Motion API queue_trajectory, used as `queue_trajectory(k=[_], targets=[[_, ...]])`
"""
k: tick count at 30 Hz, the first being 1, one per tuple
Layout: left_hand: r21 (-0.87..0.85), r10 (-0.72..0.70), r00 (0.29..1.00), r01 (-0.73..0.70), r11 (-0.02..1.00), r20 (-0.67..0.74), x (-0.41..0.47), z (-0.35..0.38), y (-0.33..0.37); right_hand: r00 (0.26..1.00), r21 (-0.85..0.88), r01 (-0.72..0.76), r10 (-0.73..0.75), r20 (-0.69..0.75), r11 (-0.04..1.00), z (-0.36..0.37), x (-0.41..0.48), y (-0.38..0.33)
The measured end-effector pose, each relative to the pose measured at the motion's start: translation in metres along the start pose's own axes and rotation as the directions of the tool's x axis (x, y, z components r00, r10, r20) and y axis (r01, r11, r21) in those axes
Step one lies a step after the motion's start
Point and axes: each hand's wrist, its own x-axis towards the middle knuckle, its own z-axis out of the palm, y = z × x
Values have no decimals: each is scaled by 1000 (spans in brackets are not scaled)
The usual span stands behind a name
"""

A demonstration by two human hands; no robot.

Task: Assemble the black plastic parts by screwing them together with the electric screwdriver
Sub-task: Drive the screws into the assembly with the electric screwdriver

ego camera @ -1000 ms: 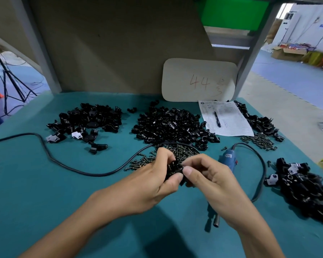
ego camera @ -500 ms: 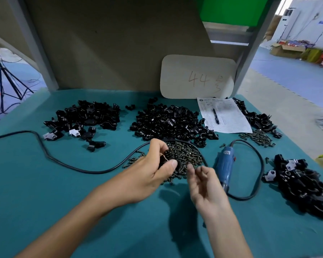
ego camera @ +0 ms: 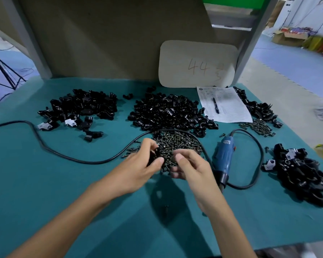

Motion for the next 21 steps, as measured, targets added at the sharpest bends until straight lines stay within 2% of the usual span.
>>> queue_trajectory(k=[3,8,12,14,17,21], targets=[[15,69,998,-69,997,-8,-3,1,12,997,105,-19,11,76,994,12,-1,-7],[-5,53,998,-54,999,-37,-6,-9,22,994,226,-72,50,102,971,13,-2,-16],[-104,7,1000,-10,995,-26,-5,-14,24,987,223,-77,43,153,972,13,-1,-22],[-188,-8,999,0,982,-39,-4,-15,25,985,281,-98,52,164,955,14,-1,-25],[-351,-53,992,9,936,-115,-4,-15,28,981,399,-133,63,184,907,14,-2,-29],[-375,-41,966,-60,925,-255,-3,-21,29,982,491,-148,70,173,858,11,-1,-33]])
